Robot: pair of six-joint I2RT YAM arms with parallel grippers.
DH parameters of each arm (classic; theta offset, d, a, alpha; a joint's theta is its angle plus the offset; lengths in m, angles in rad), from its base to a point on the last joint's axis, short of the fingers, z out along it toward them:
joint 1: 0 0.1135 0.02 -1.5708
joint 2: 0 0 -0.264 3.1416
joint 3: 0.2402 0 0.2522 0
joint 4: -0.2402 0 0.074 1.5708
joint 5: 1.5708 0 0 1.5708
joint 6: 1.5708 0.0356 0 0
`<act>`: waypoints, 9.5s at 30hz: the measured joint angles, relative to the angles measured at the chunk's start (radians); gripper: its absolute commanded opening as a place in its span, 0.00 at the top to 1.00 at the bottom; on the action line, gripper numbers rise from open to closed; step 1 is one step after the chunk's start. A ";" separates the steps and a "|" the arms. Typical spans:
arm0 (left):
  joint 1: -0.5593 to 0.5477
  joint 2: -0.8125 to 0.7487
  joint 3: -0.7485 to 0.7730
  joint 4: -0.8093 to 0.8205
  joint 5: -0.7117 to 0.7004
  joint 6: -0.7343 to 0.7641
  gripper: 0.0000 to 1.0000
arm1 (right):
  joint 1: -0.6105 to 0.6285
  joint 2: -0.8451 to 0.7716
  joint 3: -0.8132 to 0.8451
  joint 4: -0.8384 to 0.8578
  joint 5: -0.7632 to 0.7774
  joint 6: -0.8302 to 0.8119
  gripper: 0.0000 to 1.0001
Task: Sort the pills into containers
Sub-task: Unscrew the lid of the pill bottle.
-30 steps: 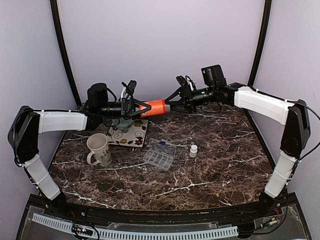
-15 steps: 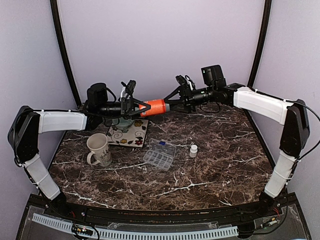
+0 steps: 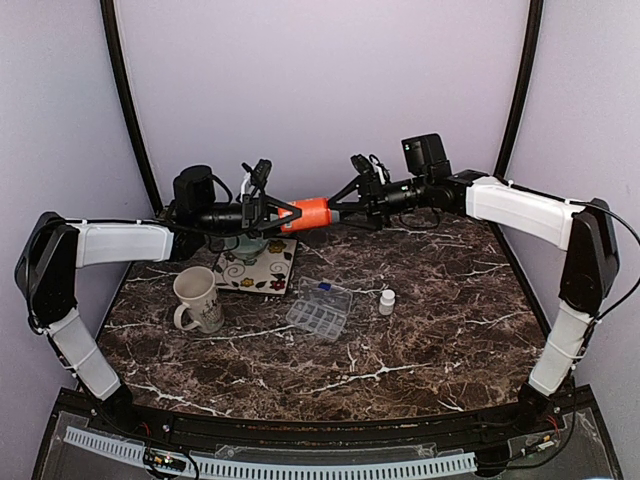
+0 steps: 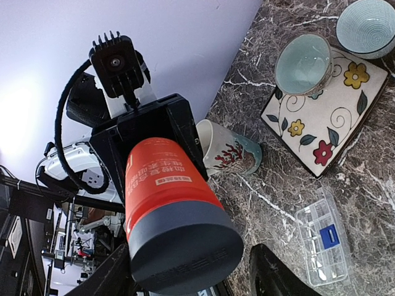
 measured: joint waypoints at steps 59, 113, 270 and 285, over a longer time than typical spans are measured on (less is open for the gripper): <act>0.006 0.262 0.138 0.728 0.214 -0.798 0.94 | 0.076 -0.143 0.069 -0.180 0.294 -0.740 0.82; -0.003 0.054 0.107 -0.087 0.051 0.090 0.95 | -0.022 -0.022 -0.041 0.115 -0.011 0.118 0.43; -0.049 0.277 0.258 0.658 0.205 -0.835 0.94 | 0.031 -0.266 -0.005 -0.134 0.269 -0.687 0.34; -0.048 0.277 0.258 0.675 0.221 -0.814 0.95 | -0.003 -0.265 -0.009 -0.086 0.200 -0.568 0.23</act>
